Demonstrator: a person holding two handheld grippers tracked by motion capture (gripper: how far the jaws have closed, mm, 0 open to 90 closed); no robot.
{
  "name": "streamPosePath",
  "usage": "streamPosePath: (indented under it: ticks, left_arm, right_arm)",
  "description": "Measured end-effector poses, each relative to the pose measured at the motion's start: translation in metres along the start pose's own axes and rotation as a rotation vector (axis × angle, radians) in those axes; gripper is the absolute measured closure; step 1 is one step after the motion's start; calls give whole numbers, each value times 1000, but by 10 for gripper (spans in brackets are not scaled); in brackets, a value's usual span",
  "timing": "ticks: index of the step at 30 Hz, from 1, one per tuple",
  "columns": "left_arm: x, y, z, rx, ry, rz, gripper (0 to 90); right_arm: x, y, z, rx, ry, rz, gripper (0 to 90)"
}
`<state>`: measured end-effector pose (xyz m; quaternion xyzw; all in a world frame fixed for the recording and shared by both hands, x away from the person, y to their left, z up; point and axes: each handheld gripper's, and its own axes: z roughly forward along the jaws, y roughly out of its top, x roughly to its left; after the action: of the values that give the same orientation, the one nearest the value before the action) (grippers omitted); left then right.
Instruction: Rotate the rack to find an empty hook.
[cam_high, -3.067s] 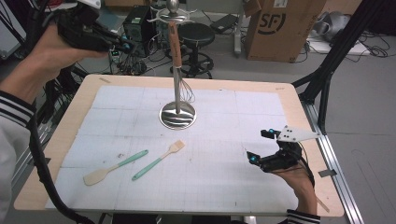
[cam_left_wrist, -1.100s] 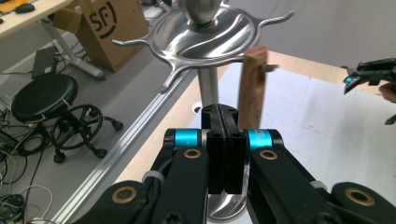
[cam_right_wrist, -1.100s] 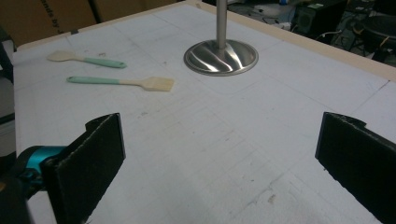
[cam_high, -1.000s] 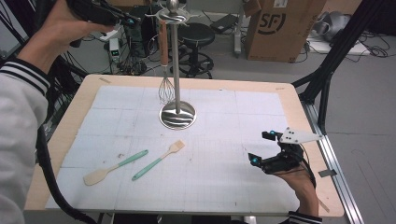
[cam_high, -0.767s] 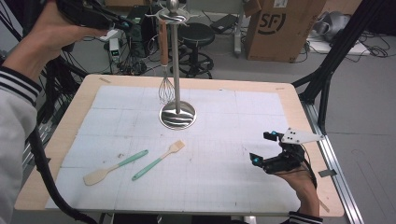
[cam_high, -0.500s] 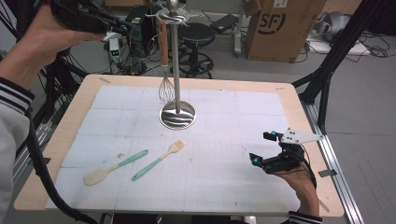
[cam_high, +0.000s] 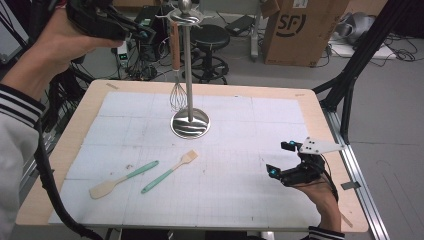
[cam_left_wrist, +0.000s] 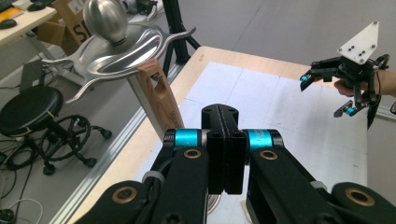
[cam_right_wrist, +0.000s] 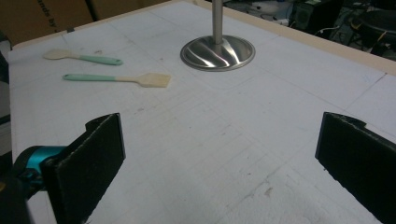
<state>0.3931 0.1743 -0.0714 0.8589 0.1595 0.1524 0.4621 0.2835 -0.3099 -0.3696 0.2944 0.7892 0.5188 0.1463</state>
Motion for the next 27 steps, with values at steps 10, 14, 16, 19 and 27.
streamPosePath:
  ticks: [10,14,16,19,27]
  left_arm:
    - [8,15,28,20,-15,7,898]
    - [15,17,40,35,-11,6,898]
    - [19,18,45,44,-6,4,898]
    - [23,18,50,47,-1,0,898]
    - [33,15,49,56,20,-7,898]
  right_arm:
    - [0,0,3,13,4,-7,1]
    - [1,1,4,9,13,-7,1]
    - [1,1,5,9,14,-10,1]
    - [1,1,5,8,18,-12,1]
    - [0,1,6,11,19,-11,1]
